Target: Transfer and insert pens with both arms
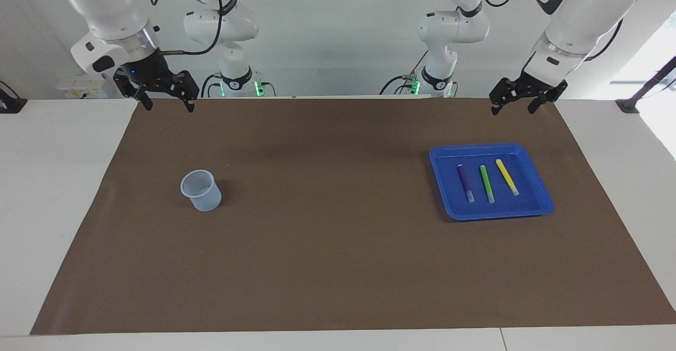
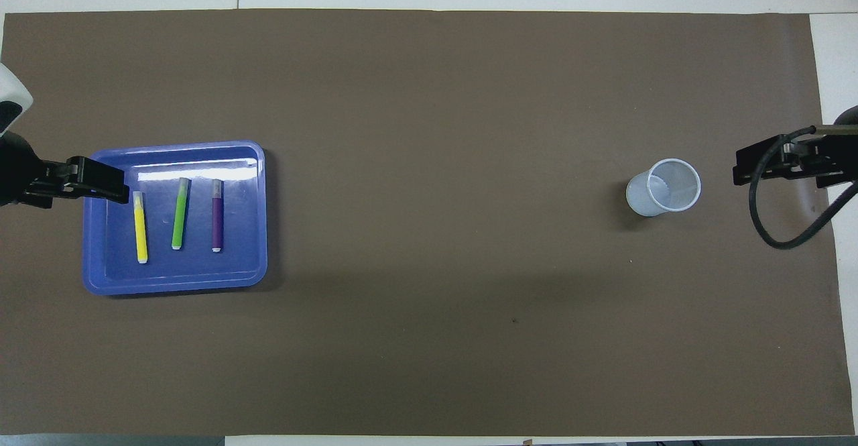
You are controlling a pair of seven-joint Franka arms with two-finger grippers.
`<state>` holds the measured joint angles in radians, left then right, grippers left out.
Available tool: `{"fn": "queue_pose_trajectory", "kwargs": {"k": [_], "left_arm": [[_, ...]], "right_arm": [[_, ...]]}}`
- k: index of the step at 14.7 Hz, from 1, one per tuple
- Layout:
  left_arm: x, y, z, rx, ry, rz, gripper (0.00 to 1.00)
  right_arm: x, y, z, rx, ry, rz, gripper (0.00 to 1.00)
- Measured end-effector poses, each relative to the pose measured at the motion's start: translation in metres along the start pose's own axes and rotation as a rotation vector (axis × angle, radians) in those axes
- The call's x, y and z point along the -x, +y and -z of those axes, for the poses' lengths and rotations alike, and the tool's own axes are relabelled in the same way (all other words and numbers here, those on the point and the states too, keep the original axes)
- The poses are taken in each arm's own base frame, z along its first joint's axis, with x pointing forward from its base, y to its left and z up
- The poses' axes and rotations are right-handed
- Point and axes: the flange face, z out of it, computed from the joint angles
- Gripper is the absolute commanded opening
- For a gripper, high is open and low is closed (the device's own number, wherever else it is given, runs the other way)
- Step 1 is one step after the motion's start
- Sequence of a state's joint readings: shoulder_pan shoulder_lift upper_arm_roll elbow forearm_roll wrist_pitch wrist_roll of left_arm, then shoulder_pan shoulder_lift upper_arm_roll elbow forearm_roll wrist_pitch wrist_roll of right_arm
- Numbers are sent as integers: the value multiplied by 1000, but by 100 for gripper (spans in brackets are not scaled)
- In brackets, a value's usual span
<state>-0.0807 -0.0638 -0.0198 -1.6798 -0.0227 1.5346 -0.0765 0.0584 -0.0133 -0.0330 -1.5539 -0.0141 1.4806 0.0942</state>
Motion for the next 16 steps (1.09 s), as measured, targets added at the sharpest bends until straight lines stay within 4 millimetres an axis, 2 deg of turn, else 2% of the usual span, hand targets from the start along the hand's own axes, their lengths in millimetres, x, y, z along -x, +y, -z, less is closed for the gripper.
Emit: {"fn": "queue_pose_trajectory", "kwargs": {"k": [2, 5, 7, 11, 14, 16], "left_arm": [[-1, -16, -13, 2, -1, 30, 100], [-5, -57, -51, 9, -3, 25, 100], [-8, -92, -91, 13, 8, -10, 100], [-13, -156, -185, 20, 19, -59, 100], [-25, -161, -244, 21, 15, -63, 100], [-31, -157, -265, 23, 5, -73, 98]], "right_arm": [[0, 0, 0, 0, 0, 0, 100], [0, 0, 0, 0, 0, 0, 100], [0, 0, 0, 0, 0, 0, 100], [0, 0, 0, 0, 0, 0, 100], [0, 0, 0, 0, 0, 0, 100], [0, 0, 0, 0, 0, 0, 100]]}}
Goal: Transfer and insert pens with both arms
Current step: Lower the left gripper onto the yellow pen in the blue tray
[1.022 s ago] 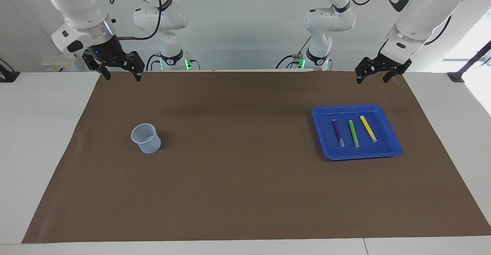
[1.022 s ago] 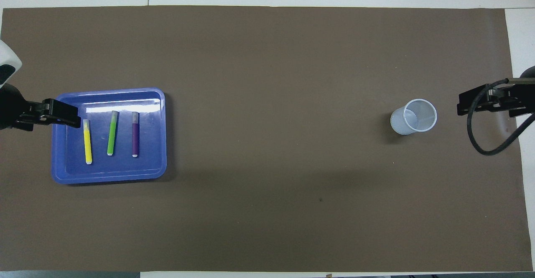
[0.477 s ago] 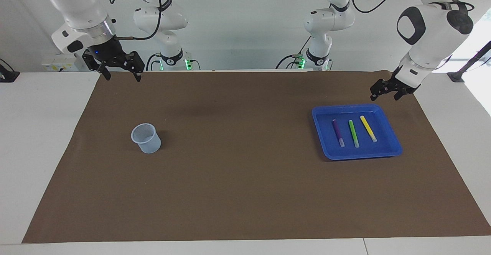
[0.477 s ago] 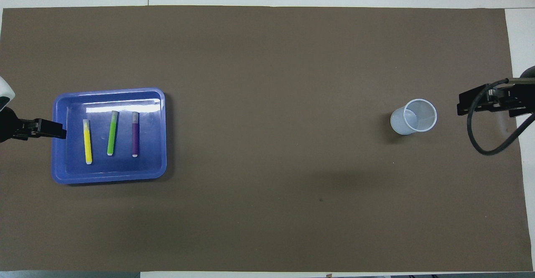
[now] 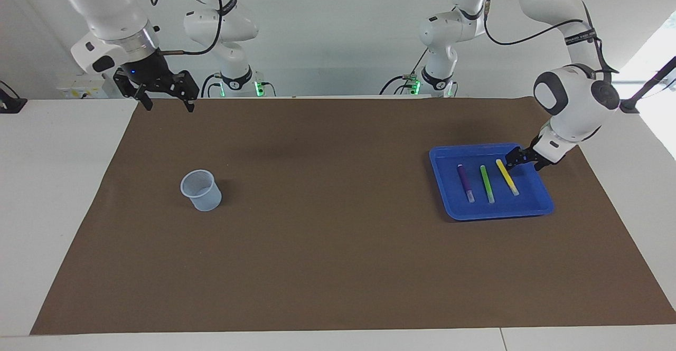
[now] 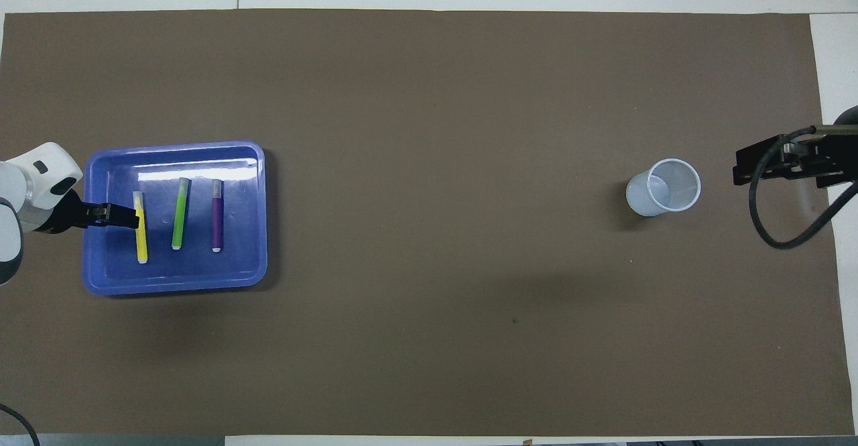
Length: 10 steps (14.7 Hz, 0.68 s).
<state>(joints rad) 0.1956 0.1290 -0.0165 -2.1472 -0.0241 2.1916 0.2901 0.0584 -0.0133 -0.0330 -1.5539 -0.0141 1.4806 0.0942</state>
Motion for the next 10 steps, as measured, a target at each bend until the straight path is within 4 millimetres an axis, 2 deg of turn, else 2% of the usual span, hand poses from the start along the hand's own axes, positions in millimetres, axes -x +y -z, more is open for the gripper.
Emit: {"fn": "queue_pose_trajectory", "kwargs": {"k": [7, 10], "left_arm": [[-9, 3, -20, -4, 11, -9, 81], [-9, 2, -24, -4, 10, -9, 78]], "right_arm": [[0, 0, 0, 0, 0, 0, 100], [0, 0, 0, 0, 0, 0, 100]]}}
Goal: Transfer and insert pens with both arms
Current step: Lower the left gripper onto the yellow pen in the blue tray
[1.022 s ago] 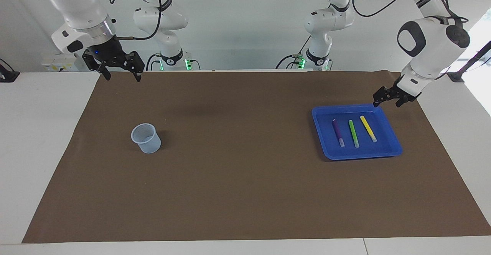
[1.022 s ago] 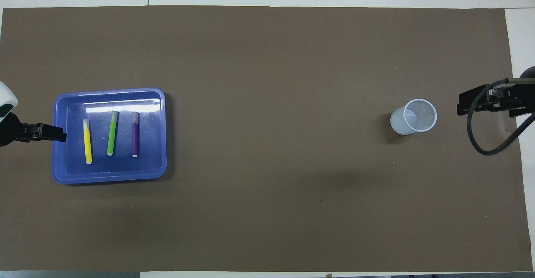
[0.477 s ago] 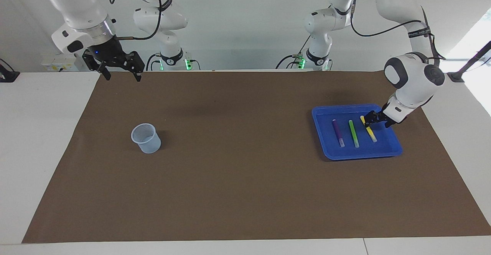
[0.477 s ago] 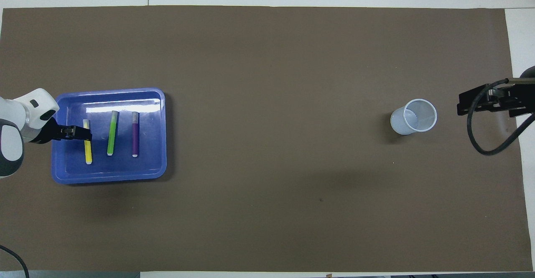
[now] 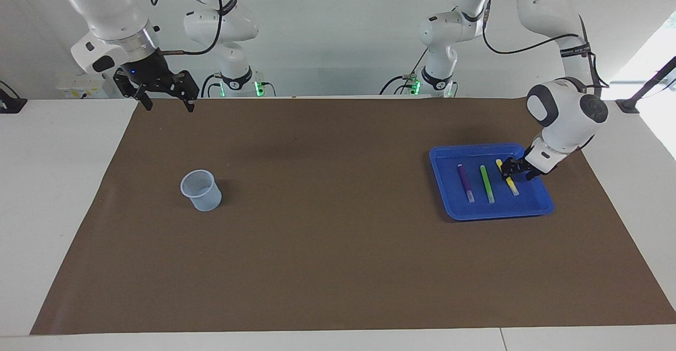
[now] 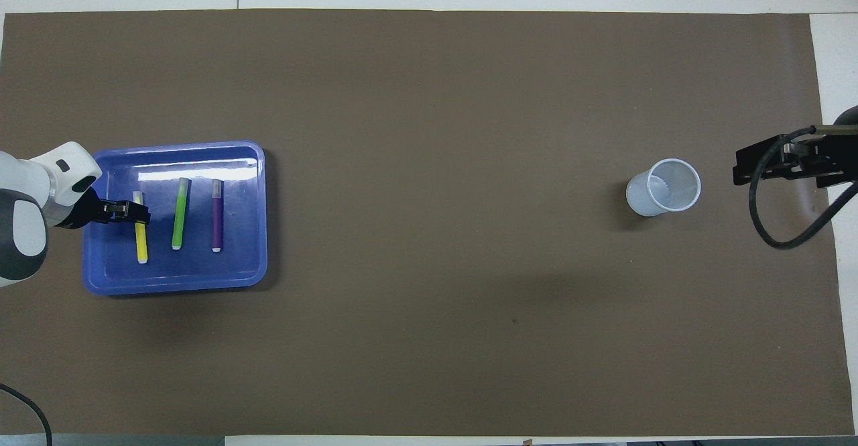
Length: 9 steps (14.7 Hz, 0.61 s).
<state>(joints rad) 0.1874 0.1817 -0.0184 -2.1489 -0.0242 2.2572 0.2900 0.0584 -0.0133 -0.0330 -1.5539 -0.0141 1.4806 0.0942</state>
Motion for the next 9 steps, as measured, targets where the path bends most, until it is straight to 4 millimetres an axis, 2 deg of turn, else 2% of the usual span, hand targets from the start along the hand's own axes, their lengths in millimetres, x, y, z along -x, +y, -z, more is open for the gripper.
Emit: {"fn": "queue_pose_trajectory", "kwargs": {"k": [6, 9], "left_arm": [[-3, -1, -13, 0, 1, 2, 76], [-3, -1, -13, -1, 3, 9, 69]], "right_arm": [[0, 0, 0, 0, 0, 0, 100], [0, 0, 0, 0, 0, 0, 100]]}}
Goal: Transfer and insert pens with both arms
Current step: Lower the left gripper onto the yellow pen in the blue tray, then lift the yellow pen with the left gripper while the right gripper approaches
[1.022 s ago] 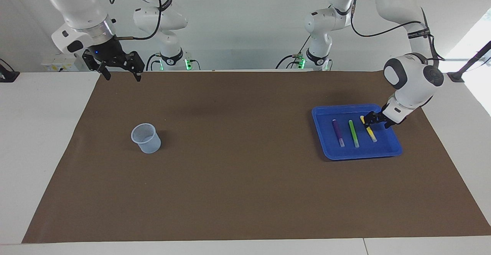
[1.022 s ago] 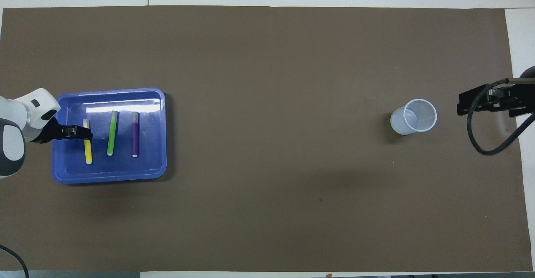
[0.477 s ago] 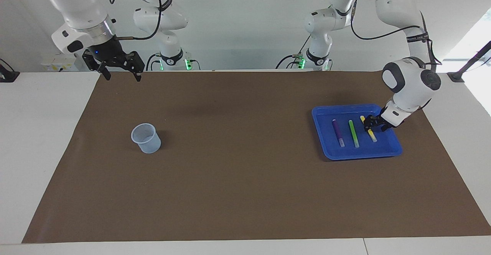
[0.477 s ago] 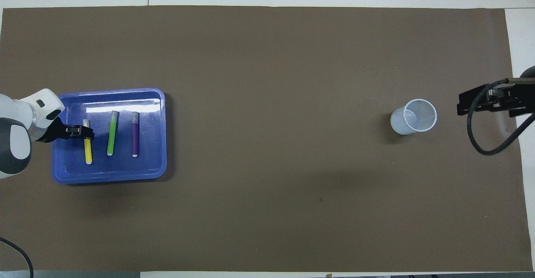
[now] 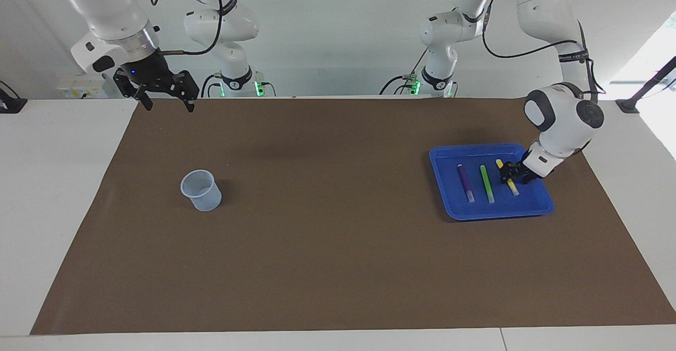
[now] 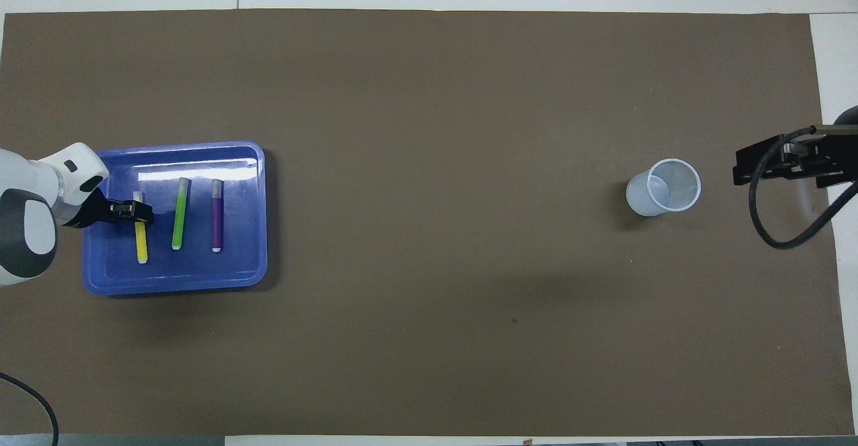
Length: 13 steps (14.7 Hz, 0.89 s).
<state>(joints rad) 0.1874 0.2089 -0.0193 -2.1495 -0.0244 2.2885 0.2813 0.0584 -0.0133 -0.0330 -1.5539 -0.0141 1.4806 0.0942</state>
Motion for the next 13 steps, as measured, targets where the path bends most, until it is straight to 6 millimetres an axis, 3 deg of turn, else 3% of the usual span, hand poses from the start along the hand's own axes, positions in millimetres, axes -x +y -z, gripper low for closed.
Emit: {"fn": "queue_pose_trajectory", "kwargs": {"k": [7, 8, 13], "left_arm": [[-3, 6, 2, -2, 7, 0, 6], [-3, 6, 2, -3, 9, 0, 0], [-3, 6, 2, -3, 10, 3, 0]], "right_arm": [[0, 0, 0, 0, 0, 0, 100], [0, 0, 0, 0, 0, 0, 100], [0, 0, 0, 0, 0, 0, 100]]}}
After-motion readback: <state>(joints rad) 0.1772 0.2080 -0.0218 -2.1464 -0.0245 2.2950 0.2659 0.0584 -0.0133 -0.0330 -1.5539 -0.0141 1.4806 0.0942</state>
